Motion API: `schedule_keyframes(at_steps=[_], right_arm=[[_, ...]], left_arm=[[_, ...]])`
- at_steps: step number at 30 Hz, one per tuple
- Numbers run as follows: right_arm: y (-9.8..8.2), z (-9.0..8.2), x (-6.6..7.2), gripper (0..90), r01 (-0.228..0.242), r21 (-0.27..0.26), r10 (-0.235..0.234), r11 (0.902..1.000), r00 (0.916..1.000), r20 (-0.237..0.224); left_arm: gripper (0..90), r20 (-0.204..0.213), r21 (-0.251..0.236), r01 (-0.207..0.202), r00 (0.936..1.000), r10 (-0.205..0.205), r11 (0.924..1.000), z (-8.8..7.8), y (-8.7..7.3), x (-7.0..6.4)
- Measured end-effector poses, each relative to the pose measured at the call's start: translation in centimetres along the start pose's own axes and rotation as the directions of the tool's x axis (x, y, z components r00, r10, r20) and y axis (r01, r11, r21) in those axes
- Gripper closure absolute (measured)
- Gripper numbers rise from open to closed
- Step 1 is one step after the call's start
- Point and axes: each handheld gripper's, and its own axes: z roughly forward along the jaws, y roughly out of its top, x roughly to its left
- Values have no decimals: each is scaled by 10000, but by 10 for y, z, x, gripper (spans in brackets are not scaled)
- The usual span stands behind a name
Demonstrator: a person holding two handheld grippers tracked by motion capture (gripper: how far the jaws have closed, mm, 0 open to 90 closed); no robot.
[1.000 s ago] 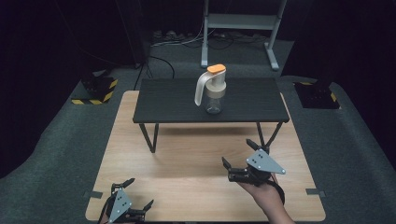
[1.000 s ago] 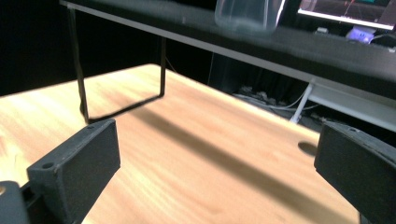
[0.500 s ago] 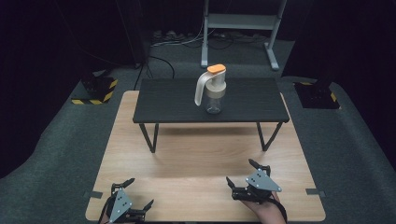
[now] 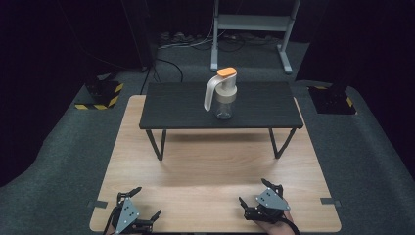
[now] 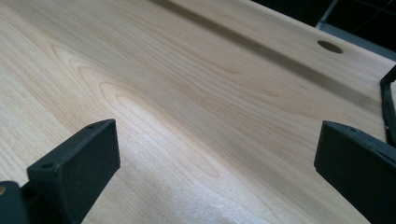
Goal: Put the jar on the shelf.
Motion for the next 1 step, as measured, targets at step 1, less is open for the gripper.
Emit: schedule_keyframes(at_steps=[1], right_arm=[[0,0,0,0,0,0,0,10000,10000,0]], left_arm=[[7,0,0,0,10000,0,10000,0,0,0]])
